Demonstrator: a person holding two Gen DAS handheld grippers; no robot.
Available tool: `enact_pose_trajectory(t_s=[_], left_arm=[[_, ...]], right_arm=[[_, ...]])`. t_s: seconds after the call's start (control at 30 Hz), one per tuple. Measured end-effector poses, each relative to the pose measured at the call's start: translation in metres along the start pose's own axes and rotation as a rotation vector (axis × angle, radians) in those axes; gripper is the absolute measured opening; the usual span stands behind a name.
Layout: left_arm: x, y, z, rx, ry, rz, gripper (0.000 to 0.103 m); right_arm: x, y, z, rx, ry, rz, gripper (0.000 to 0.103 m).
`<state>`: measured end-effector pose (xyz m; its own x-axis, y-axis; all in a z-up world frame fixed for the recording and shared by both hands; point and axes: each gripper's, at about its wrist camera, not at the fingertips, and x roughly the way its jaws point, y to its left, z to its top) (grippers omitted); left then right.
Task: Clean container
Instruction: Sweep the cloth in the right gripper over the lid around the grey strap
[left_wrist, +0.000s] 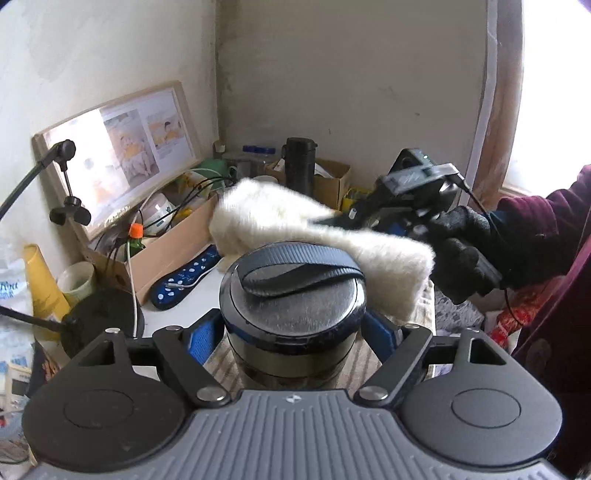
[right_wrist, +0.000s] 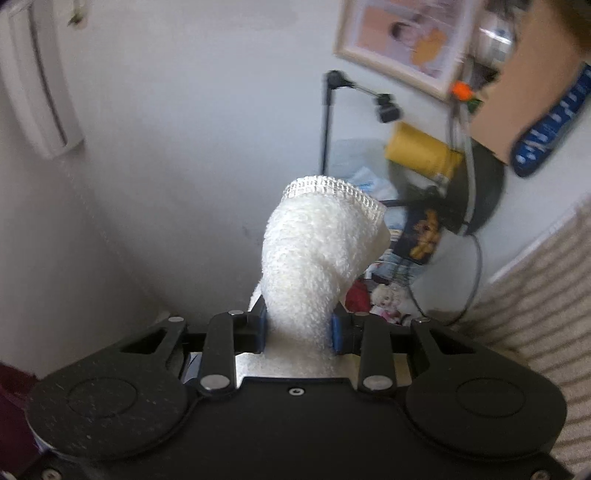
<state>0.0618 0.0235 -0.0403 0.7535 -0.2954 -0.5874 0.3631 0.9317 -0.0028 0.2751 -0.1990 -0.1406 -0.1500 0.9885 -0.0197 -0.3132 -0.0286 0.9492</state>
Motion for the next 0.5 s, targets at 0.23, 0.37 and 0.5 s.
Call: enact_pose_trajectory(t_s=[0.23,0.37,0.5], left_arm=[[-0.004,0.002,-0.002,-0.008,-0.003,0.003,0.081],[-0.006,0.004,-0.004,-0.018,-0.007,0.005,0.081],[-0.008,0.007,-0.006,-0.027,-0.01,0.008,0.081]], right_arm=[[-0.006,-0.032,-0.013,0.054,0.036,-0.085,0.03],[-0.003,-0.048,-0.019,0.067,0.051,-0.142,0.03],[0.001,-0.058,-0.021,0.052,0.07,-0.209,0.03]])
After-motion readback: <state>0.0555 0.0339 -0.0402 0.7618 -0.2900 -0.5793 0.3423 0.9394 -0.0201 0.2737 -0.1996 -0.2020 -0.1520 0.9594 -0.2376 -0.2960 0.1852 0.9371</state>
